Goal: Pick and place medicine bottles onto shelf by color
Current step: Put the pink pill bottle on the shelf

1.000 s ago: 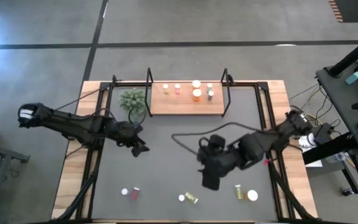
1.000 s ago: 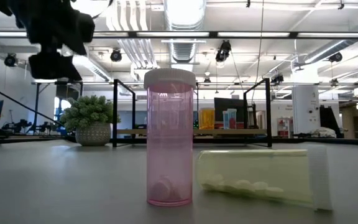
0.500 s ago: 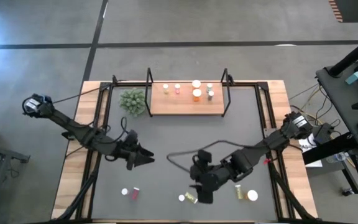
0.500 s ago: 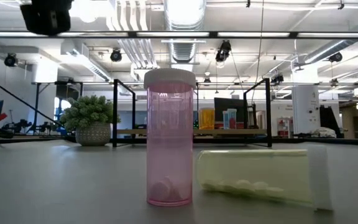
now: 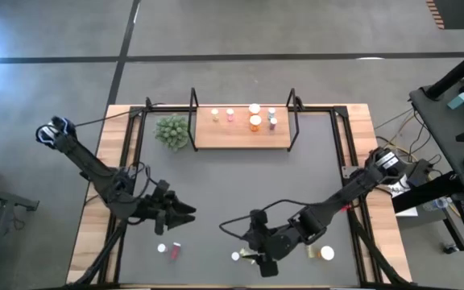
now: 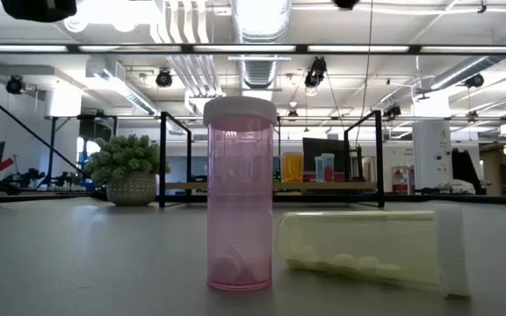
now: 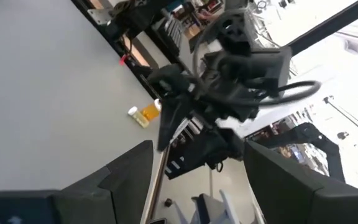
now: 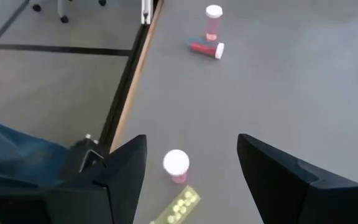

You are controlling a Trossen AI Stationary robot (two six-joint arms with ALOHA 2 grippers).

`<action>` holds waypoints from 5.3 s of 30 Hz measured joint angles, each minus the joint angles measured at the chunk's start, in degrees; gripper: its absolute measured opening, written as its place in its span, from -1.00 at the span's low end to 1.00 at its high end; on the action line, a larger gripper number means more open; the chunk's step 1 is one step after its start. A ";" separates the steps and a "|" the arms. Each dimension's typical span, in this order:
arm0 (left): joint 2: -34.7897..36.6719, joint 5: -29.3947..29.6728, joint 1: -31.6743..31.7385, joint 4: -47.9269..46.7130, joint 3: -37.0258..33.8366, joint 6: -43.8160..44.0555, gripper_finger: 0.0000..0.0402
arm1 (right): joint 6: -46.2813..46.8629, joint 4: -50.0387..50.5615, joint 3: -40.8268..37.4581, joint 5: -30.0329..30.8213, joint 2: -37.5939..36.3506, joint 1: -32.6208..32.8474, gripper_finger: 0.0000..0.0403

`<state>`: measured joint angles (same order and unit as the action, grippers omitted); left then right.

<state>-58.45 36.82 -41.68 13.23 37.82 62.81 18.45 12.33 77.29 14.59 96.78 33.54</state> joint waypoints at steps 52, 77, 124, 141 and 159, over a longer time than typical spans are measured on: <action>-6.23 1.53 -3.44 8.84 -0.32 -0.14 0.16 | 1.11 -12.93 -0.91 -4.25 16.64 -1.18 -0.38; -5.81 3.32 -3.30 8.80 -0.24 -0.34 0.16 | -5.17 2.01 -1.04 -3.99 5.57 -13.12 -0.49; 31.36 12.13 4.60 -6.33 -1.74 -44.29 0.16 | 12.65 -9.99 -0.67 5.94 10.34 -52.09 -0.48; 31.75 14.75 4.58 -6.22 -1.74 -45.23 0.16 | 8.91 -9.75 0.36 6.47 11.16 -52.59 -0.48; 32.42 14.73 4.60 -6.24 -1.74 -45.33 0.16 | 6.94 -12.15 0.39 6.67 13.52 -52.41 -0.48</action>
<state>-26.03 51.55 -37.08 6.98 36.07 17.48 25.38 0.18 77.68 21.26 110.30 -18.87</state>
